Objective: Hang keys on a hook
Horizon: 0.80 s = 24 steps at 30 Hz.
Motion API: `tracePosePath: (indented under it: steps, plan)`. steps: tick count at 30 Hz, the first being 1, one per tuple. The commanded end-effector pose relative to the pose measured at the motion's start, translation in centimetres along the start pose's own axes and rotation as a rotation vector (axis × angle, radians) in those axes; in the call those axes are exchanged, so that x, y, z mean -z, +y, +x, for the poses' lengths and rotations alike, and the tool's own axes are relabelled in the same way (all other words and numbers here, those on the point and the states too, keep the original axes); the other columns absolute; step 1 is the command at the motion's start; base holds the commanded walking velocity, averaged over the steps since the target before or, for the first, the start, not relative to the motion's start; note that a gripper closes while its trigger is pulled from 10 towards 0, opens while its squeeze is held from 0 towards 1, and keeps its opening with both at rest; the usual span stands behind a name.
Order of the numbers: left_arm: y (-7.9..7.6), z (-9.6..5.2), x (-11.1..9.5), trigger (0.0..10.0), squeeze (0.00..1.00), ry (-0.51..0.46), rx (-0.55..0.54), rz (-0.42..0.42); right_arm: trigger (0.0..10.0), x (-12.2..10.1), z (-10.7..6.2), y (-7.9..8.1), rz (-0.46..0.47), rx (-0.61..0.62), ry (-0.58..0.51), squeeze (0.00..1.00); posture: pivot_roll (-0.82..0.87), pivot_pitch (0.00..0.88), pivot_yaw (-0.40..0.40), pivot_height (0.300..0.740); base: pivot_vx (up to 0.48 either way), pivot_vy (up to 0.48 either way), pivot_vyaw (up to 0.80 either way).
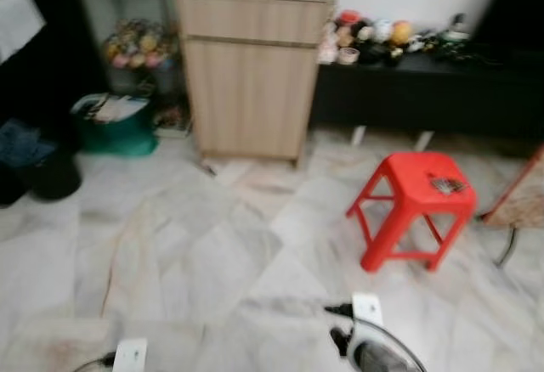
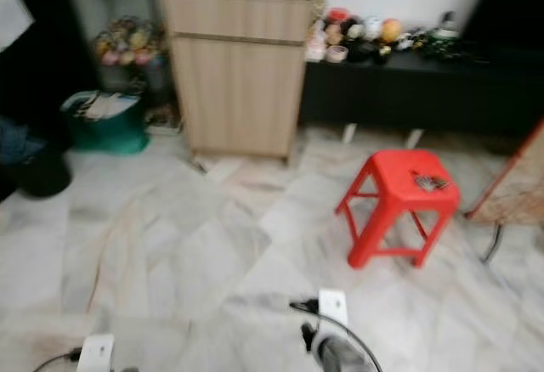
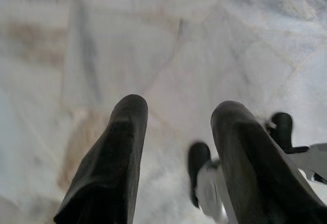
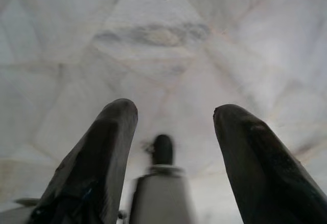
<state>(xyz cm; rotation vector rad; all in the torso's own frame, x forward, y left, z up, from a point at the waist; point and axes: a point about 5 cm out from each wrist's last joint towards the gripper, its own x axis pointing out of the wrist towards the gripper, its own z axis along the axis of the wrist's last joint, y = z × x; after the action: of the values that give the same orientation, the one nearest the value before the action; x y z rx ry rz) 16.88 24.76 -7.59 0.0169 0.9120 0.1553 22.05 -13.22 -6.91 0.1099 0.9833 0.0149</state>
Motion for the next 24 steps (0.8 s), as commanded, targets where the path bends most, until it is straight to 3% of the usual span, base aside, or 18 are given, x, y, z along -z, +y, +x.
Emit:
tracePosePath:
  steps: [1, 13, 24]
  plan:
    - [-0.68, 0.13, -0.18, 10.0, 0.00, -0.001, 0.027, 0.024, 10.0, 0.26, -0.08, -1.08, 0.002, 0.028, 0.011, 0.00, 0.11, 0.000, -0.020, 0.740, 0.000, 0.000, -0.69]
    - [-0.83, 0.14, -0.21, 10.0, 0.00, -0.003, 0.034, 0.028, 10.0, 0.20, -0.09, -1.19, 0.000, 0.026, 0.003, 0.00, 0.11, 0.000, -0.025, 0.740, 0.000, 0.000, -0.68]
    - [-0.92, 0.16, -0.35, 10.0, 0.00, -0.007, 0.051, 0.063, 10.0, 0.12, -0.09, -1.25, 0.003, 0.028, -0.007, 0.00, 0.11, 0.000, -0.029, 0.740, 0.000, 0.000, 0.00]
